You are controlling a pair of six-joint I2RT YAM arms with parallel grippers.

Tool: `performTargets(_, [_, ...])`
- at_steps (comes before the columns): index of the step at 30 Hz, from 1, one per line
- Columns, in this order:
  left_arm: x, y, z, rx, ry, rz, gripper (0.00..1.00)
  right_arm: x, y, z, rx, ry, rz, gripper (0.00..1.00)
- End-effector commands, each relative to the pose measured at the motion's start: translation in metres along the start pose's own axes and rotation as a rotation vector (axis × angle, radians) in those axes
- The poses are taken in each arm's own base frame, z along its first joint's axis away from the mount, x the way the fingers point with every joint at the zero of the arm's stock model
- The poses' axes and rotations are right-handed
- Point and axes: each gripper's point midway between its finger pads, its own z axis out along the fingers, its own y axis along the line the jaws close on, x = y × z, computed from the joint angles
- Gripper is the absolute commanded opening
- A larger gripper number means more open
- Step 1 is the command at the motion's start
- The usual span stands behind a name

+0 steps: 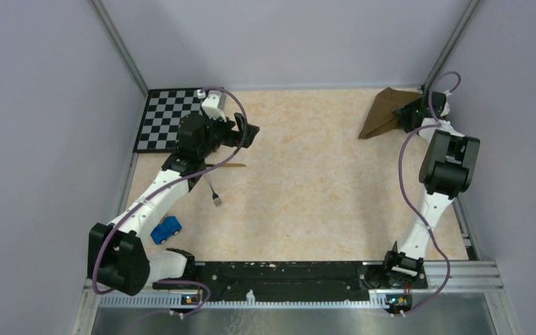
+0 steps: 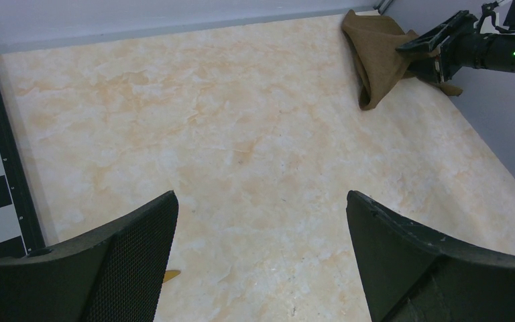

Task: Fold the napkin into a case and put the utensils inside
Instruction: Pick up the crumpled napkin from the corner of the board, then move the crumpled napkin to the corner of the board.

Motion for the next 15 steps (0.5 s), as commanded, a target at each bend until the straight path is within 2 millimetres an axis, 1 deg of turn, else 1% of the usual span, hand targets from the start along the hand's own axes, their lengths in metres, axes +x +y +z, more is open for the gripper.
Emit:
performTargets(1, [-0.026,-0.006,0.000,0.007,-0.062,0.040,0.99,0.007,0.028,0.009,-0.068,0.042,-0.031,0.31])
performTargets(2, [-0.026,-0.005,0.000,0.004,-0.063,0.042,0.99,0.012,0.030,0.008,-0.075,0.060,-0.039,0.22])
performTargets(4, [-0.026,-0.004,-0.001,-0.004,-0.065,0.046,0.99,0.029,0.038,0.000,-0.089,0.107,-0.068,0.16])
performTargets(5, [-0.026,-0.003,-0.001,-0.007,-0.066,0.048,0.99,0.039,0.041,-0.007,-0.090,0.127,-0.099,0.15])
performTargets(7, [-0.027,-0.003,-0.001,-0.006,-0.066,0.050,0.99,0.064,0.047,-0.027,-0.091,0.163,-0.194,0.08])
performTargets(8, [-0.028,-0.004,0.000,-0.004,-0.066,0.049,0.99,0.079,0.051,-0.040,-0.104,0.180,-0.230,0.05])
performTargets(9, [-0.028,-0.004,0.000,-0.003,-0.065,0.045,0.99,0.100,0.053,-0.055,-0.114,0.212,-0.266,0.02])
performTargets(11, [-0.026,-0.005,0.002,-0.003,-0.052,0.026,0.99,0.139,0.049,-0.084,-0.134,0.268,-0.341,0.00])
performTargets(12, [-0.024,-0.003,0.005,-0.008,-0.037,0.011,0.99,0.158,0.041,-0.097,-0.131,0.304,-0.378,0.00])
performTargets(13, [-0.020,-0.002,0.007,-0.014,-0.017,-0.008,0.99,0.182,0.039,-0.114,-0.138,0.343,-0.430,0.00])
performTargets(15, [-0.013,-0.001,0.013,-0.016,0.021,-0.045,0.99,0.223,0.023,-0.145,-0.143,0.434,-0.513,0.00])
